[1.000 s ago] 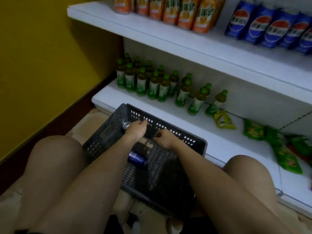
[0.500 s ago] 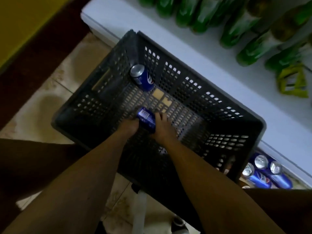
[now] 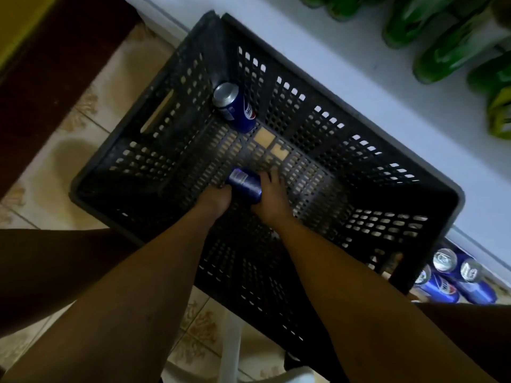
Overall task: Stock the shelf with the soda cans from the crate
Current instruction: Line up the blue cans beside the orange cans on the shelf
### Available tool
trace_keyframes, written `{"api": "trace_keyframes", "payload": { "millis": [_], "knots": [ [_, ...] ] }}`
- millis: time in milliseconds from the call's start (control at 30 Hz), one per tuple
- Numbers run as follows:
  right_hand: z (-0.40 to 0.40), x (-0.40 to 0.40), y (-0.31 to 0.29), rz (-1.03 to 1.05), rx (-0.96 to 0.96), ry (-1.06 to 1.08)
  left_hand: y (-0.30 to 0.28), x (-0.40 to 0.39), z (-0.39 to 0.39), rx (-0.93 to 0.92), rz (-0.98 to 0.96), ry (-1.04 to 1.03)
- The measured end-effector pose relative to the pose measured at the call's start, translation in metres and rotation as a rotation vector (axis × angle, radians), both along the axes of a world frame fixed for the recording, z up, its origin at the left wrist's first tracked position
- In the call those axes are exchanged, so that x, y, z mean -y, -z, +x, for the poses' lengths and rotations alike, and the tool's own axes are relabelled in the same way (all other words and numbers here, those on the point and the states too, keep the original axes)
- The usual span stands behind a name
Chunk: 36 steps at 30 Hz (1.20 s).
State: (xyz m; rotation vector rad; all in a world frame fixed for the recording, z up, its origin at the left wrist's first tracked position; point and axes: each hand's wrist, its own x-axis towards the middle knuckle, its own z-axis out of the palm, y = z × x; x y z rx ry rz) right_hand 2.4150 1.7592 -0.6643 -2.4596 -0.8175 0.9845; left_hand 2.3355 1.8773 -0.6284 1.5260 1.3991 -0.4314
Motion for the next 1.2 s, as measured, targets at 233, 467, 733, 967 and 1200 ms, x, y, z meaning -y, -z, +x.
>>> {"api": "trace_keyframes", "payload": {
  "millis": [233,467,733,967,1200],
  "knots": [
    [0.010,0.031,-0.066,0.036,-0.052,0.047,-0.064,0.010,0.012,0.014,-0.045,-0.012],
    [0.032,0.061,-0.167,0.191,-0.161,0.257,-0.154,0.030,0.026,0.126,0.071,0.104],
    [0.035,0.110,-0.275,0.522,-0.282,0.592,-0.245,0.054,0.034,0.295,0.164,0.309],
    [0.021,0.125,-0.330,0.958,-0.509,0.900,-0.299,0.075,0.035,0.503,0.254,0.384],
    [0.012,0.127,-0.354,1.084,-0.680,1.133,-0.325,0.094,0.035,0.599,0.261,0.463]
  ]
}}
